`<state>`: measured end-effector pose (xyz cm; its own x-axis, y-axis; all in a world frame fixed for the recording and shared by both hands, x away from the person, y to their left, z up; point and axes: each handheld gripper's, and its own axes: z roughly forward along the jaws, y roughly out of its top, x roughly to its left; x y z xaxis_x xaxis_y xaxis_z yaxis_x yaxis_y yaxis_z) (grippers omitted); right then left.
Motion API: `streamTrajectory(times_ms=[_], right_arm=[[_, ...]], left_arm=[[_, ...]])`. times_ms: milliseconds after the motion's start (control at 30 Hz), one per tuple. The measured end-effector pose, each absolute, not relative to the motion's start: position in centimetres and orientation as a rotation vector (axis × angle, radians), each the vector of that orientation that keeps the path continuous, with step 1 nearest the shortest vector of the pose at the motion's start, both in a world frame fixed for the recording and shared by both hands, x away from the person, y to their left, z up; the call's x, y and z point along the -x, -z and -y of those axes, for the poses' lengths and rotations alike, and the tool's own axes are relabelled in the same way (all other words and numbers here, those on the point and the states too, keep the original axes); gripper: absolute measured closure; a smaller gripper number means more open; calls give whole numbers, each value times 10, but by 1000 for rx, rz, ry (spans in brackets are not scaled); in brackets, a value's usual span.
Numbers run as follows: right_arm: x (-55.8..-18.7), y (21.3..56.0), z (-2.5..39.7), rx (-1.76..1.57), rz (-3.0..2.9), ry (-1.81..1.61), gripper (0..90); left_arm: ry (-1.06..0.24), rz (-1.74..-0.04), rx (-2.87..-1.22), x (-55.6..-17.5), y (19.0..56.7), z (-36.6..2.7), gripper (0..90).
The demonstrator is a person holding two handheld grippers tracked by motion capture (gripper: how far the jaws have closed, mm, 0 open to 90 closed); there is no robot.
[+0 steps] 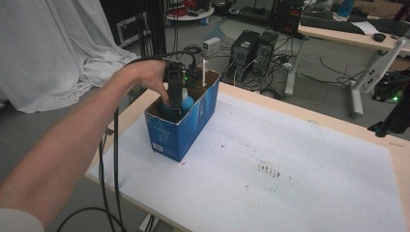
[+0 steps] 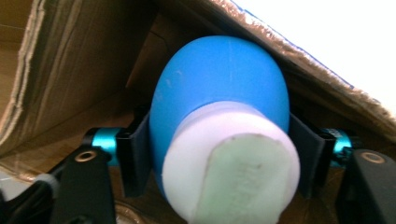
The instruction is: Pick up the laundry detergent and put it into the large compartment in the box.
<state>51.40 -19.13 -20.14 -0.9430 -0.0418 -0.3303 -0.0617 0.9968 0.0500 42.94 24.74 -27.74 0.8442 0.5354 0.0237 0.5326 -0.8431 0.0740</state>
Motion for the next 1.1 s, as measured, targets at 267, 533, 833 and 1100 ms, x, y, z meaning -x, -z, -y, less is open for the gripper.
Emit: streamTrajectory(times_ms=[267, 533, 833, 1100], right_arm=[[-514, 201, 192, 71, -2803, -88, 123], [-513, 200, 193, 66, -2805, -85, 123], [-512, 199, 193, 70, -2804, -84, 123], [-511, 197, 195, 54, -2804, -81, 123]], left_arm=[[-80, -869, -2938, -430, 275, -249, 268], [-120, -876, -2935, -431, 254, -250, 268], [-168, -859, -2942, -432, 224, -244, 240], [-241, -779, -2920, -426, 196, -227, 240]])
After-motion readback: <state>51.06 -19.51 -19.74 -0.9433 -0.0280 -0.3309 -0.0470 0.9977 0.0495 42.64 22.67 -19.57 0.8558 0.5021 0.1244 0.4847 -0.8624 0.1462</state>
